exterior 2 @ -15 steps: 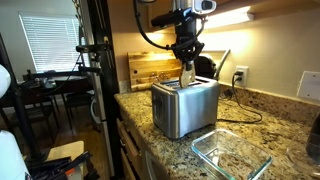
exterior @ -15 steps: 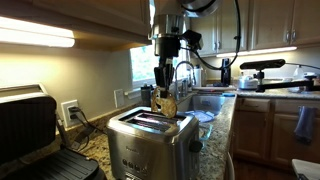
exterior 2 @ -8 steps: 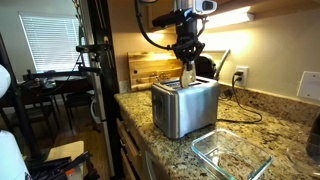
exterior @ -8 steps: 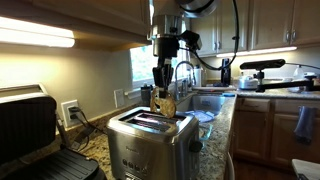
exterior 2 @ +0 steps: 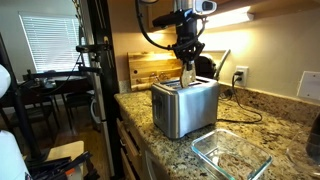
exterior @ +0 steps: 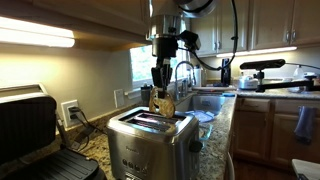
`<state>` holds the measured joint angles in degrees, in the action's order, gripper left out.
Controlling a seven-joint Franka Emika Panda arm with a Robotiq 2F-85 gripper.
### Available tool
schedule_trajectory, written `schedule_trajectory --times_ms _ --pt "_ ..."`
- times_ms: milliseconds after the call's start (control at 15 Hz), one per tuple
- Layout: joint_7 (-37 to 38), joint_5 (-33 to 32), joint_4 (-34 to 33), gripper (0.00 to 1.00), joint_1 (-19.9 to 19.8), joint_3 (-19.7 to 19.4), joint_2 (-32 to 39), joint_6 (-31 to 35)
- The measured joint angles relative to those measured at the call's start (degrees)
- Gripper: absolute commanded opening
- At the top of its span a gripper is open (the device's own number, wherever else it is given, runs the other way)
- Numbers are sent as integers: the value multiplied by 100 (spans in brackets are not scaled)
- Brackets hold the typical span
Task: Put the left slice of bread in the right compartment of the toaster
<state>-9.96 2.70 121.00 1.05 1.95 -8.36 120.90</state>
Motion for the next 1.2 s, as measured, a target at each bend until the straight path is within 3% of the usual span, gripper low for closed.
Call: schedule_trajectory --times_ms 533,600,667,800,1200 --pt "5 2 -27 7 43 61 60 -1" --pt "5 2 -27 20 43 63 73 -1" --pt "6 2 -28 41 43 63 91 -1" --pt "14 3 -31 44 43 64 127 -1" --pt "61 6 -54 81 43 64 153 -5"
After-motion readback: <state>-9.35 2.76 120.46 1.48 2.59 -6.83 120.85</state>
